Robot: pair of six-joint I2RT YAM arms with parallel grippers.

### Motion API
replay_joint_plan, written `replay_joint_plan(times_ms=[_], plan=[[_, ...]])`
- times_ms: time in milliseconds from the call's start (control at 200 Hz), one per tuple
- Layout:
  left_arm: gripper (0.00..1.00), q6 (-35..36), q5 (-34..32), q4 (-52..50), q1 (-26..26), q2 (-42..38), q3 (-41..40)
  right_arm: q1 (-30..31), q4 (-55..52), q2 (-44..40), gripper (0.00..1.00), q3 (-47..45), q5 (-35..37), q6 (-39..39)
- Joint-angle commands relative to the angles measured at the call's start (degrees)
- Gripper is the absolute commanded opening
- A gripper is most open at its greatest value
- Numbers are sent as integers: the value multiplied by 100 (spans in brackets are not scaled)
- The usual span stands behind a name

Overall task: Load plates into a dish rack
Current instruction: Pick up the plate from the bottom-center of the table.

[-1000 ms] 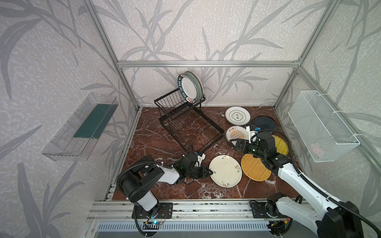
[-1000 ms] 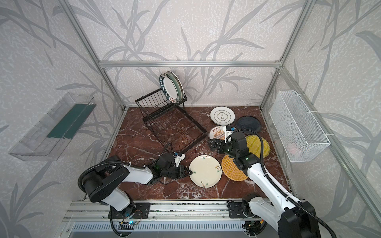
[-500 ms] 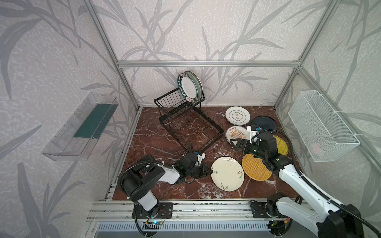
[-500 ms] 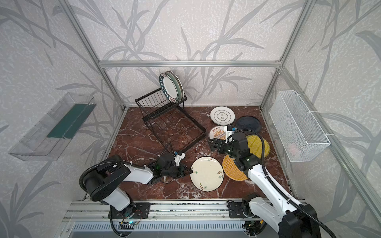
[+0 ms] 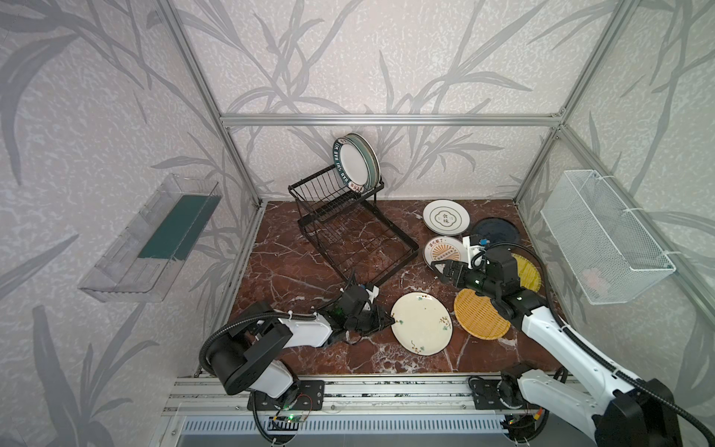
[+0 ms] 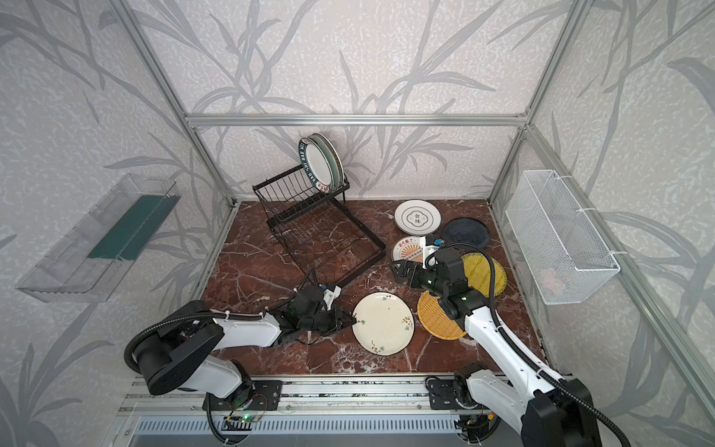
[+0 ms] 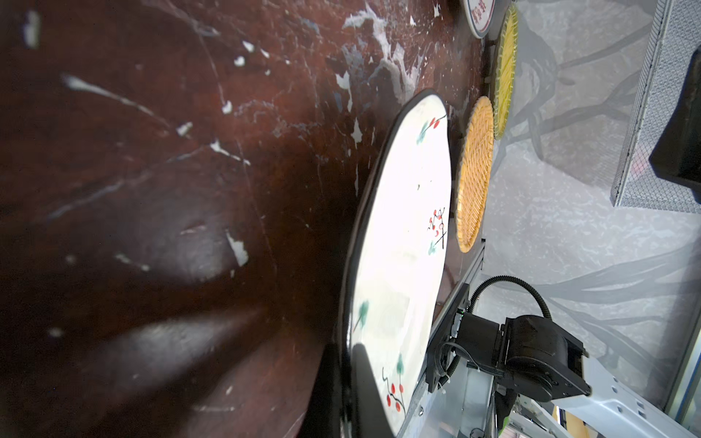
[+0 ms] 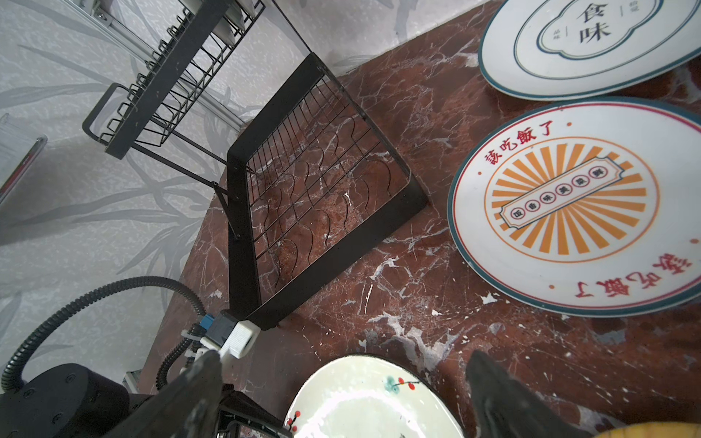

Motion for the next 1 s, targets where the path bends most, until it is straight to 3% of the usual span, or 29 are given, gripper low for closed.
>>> replay_joint_plan(times_ms=[0, 630, 1000], plan=[[0, -34, -2, 101, 30, -201, 278, -33, 154, 51, 99, 80, -116, 9], [0, -510, -121, 227, 33, -785, 502, -215, 207, 163, 99, 111, -214, 35], [0, -869, -465, 580, 24, -1016, 663, -865, 66, -76, 99, 181, -479, 441]])
